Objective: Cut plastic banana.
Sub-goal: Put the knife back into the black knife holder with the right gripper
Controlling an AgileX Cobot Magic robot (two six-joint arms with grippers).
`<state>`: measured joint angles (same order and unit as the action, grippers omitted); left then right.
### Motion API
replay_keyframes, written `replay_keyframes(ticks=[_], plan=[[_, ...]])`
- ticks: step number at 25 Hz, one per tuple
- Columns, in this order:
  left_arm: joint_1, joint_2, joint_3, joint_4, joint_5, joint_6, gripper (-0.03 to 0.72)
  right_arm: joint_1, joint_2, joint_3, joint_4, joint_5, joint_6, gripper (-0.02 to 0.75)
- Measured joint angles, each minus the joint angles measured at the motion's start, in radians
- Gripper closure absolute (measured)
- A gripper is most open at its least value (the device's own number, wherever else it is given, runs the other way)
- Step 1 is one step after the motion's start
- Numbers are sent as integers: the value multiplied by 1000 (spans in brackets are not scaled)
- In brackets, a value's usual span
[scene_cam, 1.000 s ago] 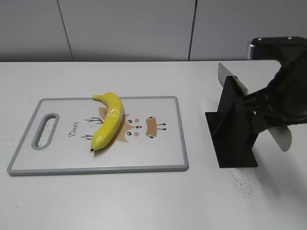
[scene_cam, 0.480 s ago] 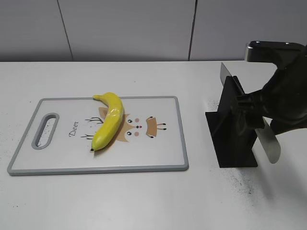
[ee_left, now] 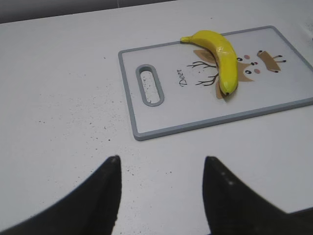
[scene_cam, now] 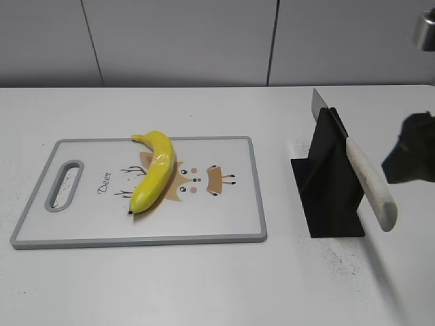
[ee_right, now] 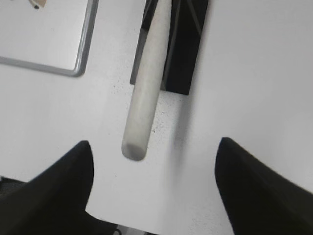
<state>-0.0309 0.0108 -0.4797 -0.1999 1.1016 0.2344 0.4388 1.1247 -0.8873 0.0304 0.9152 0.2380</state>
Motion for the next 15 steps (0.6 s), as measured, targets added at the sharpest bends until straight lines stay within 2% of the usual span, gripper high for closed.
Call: replay_keyframes(ticks=[6,10,15], plan=[[0,0,0,-9,0,0,175,0,-345,176,-16,21,-157,155],[0,0,0,-10,0,0,175,0,-579,273,-61,26,-174,154],[0,0,0,-11,1,0,181,0,-824,320,-84,47,-181,154]])
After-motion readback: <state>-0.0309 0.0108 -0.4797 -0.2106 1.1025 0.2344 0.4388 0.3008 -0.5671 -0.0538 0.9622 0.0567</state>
